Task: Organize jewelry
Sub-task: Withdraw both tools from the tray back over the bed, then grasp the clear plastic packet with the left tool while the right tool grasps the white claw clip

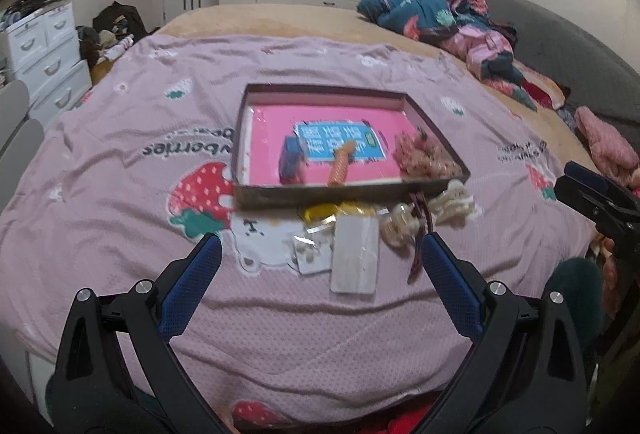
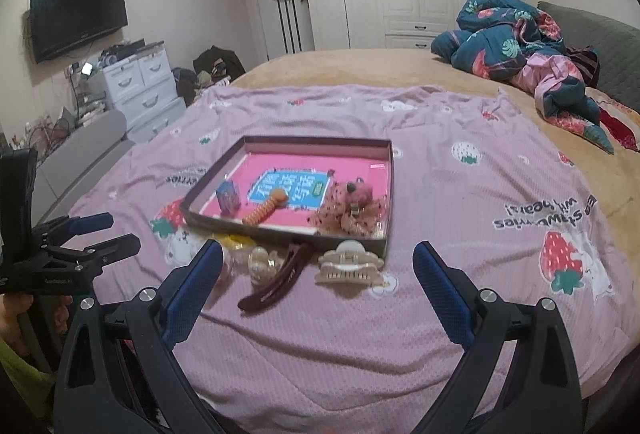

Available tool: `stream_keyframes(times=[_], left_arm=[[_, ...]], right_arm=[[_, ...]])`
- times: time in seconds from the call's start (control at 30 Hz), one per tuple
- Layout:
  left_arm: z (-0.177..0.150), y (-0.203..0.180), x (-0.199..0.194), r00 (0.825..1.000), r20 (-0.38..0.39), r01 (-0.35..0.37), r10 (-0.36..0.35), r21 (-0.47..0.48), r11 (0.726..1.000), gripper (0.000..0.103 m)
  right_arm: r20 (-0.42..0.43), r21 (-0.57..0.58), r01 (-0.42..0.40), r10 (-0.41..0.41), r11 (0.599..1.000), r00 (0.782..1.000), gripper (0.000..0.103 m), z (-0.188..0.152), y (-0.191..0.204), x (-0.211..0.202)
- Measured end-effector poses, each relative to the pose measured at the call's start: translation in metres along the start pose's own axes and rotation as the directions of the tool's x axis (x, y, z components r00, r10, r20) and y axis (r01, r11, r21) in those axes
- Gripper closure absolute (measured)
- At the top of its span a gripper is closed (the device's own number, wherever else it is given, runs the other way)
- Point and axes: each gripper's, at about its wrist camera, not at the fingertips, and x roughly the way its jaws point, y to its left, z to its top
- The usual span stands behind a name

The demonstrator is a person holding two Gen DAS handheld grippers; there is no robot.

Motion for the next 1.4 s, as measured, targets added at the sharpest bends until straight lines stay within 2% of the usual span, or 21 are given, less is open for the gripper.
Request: stream_keyframes(times=[0.33,0.5,0.77,1.13,1.3,1.4], left_arm=[[-0.014,-0.016,0.025,0.997,-0.066,0.030,-0.027,0.044,0.999,0.010],[-0.021,-0.021,0.041,0.994,-0.104,0.039,-0.033,0.057,0.998,0.020],[-0.027,-0.022,0.062,0.987,-0.152,0.055,-0.045,0.061,0.997,0.042],[-0.022,-0.023,0.085,0.985,-0.165,0.059,-0.049,0.057,0.997,0.043],[-0.022,-0.023,0.094,0.983,-0.179,0.050,-0.038,0.062,0.997,0.050],[-0.022,-0.020,0.096,0.984,-0.177,0.035,-0.023,0.066,0.997,0.060]], right_arm=[[-0.071,0.008,0.025,-0.024,1.000,0.997,0.008,-0.020,-0.012,0.021],[-0.099,0.017,0.027,-0.025,0.999,0.995,0.008,-0.027,-0.017,0.032],[-0.137,0.014,0.029,-0.027,0.999,0.990,0.008,-0.035,-0.020,0.050],[-0.179,0.006,0.070,-0.068,0.998,0.981,0.008,-0.033,-0.029,0.092],[-0.200,0.024,0.075,-0.068,0.997,0.977,0.008,-0.026,-0.036,0.111],[-0.218,0.028,0.073,-0.065,0.997,0.974,0.008,-0.025,-0.037,0.121]])
